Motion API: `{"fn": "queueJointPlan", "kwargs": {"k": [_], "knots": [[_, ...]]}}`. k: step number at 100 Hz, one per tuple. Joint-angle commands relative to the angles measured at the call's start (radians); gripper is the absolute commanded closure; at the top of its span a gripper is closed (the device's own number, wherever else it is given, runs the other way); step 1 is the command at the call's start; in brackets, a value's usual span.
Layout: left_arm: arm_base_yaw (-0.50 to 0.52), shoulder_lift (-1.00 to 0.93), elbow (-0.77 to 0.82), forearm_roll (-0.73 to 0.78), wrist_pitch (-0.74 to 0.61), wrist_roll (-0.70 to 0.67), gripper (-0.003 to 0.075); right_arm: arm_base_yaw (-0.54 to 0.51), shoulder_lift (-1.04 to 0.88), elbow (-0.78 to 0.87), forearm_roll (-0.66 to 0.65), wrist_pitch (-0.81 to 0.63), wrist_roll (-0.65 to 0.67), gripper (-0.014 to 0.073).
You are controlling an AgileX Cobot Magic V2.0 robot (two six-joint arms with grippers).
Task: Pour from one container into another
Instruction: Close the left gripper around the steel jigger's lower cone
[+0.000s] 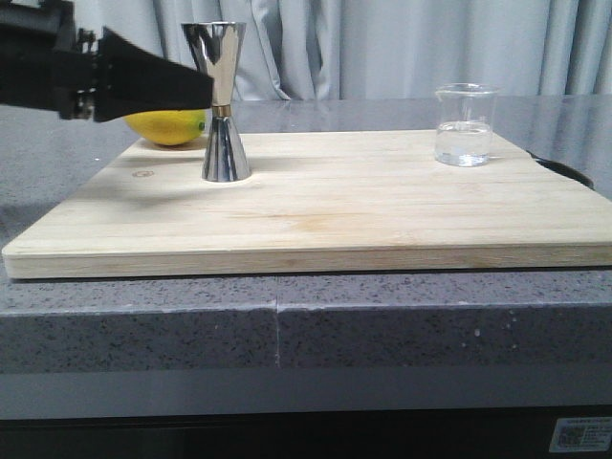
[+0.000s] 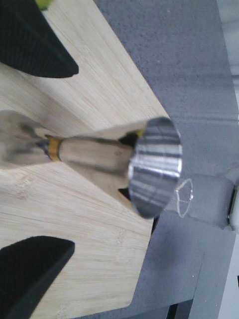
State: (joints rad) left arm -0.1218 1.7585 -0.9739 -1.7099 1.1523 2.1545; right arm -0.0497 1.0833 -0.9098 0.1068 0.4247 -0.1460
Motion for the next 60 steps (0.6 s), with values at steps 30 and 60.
{"fn": "queueJointPlan", "kwargs": {"k": [30,60], "knots": [[-0.042,-0.038,-0.040,-0.064,0.011,0.005,0.0135,0.002,-0.015,-0.026,-0.004,-0.076,-0.010,-0.0062],[-0.056,0.004,-0.064,-0.072,0.006,0.008,0.0135,0.002,-0.015,-0.026,-0.004,-0.086,-0.010,-0.0062]]}}
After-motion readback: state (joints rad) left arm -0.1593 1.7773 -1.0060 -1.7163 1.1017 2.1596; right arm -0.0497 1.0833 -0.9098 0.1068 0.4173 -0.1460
